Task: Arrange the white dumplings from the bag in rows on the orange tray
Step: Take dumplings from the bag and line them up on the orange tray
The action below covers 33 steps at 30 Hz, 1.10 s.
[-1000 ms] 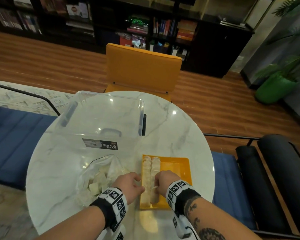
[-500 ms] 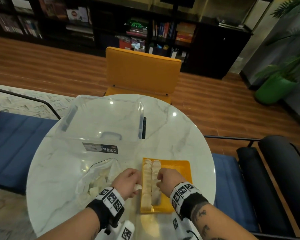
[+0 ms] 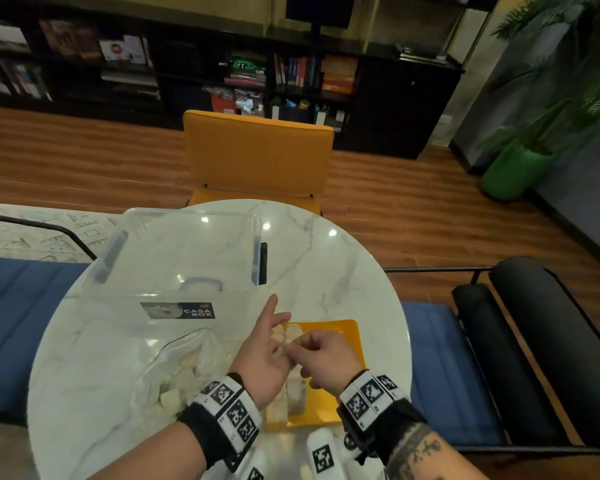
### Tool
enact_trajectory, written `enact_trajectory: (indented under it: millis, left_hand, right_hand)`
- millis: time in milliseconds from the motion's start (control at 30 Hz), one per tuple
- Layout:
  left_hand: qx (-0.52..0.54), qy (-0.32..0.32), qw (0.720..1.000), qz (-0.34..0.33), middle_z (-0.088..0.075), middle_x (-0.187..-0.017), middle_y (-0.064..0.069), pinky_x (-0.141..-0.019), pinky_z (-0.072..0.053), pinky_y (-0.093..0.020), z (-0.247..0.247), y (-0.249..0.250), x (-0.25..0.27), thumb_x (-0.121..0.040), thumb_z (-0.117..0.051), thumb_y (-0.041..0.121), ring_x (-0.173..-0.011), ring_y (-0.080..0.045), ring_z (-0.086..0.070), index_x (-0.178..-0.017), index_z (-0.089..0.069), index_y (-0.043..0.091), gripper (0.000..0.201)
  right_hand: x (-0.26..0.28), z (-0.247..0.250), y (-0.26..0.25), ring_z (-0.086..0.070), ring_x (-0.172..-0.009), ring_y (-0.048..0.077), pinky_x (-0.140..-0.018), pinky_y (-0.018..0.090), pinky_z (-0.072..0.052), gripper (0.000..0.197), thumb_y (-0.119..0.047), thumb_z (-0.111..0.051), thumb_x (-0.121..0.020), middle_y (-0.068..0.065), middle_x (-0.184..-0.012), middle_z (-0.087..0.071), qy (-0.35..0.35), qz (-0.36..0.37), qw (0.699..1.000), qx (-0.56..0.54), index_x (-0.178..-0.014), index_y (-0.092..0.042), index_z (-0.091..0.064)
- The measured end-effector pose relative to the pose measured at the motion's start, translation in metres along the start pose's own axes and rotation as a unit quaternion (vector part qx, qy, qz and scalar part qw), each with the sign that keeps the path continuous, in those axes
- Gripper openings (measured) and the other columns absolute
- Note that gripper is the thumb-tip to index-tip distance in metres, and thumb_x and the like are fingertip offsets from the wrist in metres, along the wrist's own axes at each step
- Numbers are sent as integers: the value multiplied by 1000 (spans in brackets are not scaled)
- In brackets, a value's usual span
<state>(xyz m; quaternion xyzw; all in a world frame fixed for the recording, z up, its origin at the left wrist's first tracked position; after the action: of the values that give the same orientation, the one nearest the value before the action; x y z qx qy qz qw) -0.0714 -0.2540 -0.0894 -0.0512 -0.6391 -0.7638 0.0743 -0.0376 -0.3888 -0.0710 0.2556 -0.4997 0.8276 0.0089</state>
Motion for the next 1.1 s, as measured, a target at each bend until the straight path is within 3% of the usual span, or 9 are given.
enact_trajectory:
  millis: [167, 333, 500, 600, 733, 800, 900, 967, 1100]
  left_hand:
    - [-74, 17, 997, -27, -41, -138, 23, -95, -52, -29, -5, 1, 2, -84, -72, 16, -98, -5, -64, -145, 8, 56, 108]
    - [-36, 22, 999, -17, -51, -126, 25, -86, -54, -28, -5, 0, 6, -77, -79, 25, -89, -9, -60, -144, -8, 55, 103]
    - [-19, -27, 999, 7, -70, -99, 6, -83, -54, -28, 4, -3, 6, -75, -72, 39, -86, -9, -65, -111, -60, 41, 38]
    - [-57, -47, 997, 3, -72, -77, 2, -76, -55, -30, 7, 2, 8, -85, -69, 17, -72, -9, -66, -93, -68, 29, 15]
    - [-21, -9, 999, 23, -73, -71, -2, -67, -53, -29, 9, 3, 7, -82, -74, 12, -67, -12, -66, -78, -69, 21, 11]
    - [27, 12, 999, 33, -74, -71, -5, -64, -50, -24, 8, 5, 7, -81, -74, 4, -65, -10, -67, -78, -67, 14, 12]
    - [49, 19, 998, 45, -74, -75, -12, -65, -51, -26, 9, 3, 6, -77, -79, 7, -67, -16, -68, -83, -66, 7, 15]
    - [7, 14, 999, 49, -75, -80, -7, -69, -54, -30, 10, -7, 5, -75, -80, 20, -72, -19, -70, -83, -68, 19, 15]
    - [-165, 54, 983, 62, -67, -107, 16, -79, -50, -21, 19, -28, 7, -86, -69, 30, -80, -3, -65, -98, -64, 37, 14]
  right_hand:
    - [0, 9, 3, -60, -63, 12, -64, 34, -53, 18, -32, -70, -84, -8, -65, -63, 11, 23, 998, 56, -69, -25, -63]
    - [4, 16, -8, -55, -67, 11, -63, 27, -46, 21, -27, -55, -96, -5, -75, -61, -23, 53, 986, 155, -75, -23, -55]
    - [4, 31, -22, -61, -83, 21, -73, 35, -52, 13, -22, -51, -97, -1, -89, -66, -45, 113, 958, 261, -86, -28, -54]
    - [7, 35, -32, -60, -87, 19, -76, 34, -50, 7, -26, -54, -98, -2, -93, -67, -39, 171, 937, 304, -94, -29, -59]
    - [10, 37, -35, -60, -85, 10, -79, 29, -51, 18, -38, -63, -93, -11, -94, -66, -13, 208, 944, 255, -109, -29, -65]
    - [9, 38, -30, -60, -80, 4, -75, 22, -49, 28, -43, -69, -87, -14, -92, -65, -8, 186, 961, 204, -112, -30, -65]
    - [5, 35, -17, -61, -73, 8, -73, 28, -51, 16, -36, -70, -89, -11, -79, -64, -18, 165, 968, 190, -92, -20, -68]
    - [0, 33, -7, -63, -75, 15, -75, 33, -54, 14, -32, -67, -91, -10, -73, -62, -19, 149, 969, 194, -85, -20, -64]
    - [-7, 26, 15, -59, -79, 12, -76, 29, -50, 4, -29, -58, -96, -13, -80, -60, -56, 103, 954, 277, -94, -28, -62]
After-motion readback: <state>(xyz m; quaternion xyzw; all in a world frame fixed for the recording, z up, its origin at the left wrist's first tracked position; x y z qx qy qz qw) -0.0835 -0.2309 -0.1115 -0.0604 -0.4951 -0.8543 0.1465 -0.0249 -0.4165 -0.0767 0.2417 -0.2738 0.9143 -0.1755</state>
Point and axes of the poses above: each hand's wrist, its own x-axis away from the middle knuckle, its own z-axis out of the back of the hand, y = z × x, the point moved 2 cm from there along -x, towards the middle knuckle
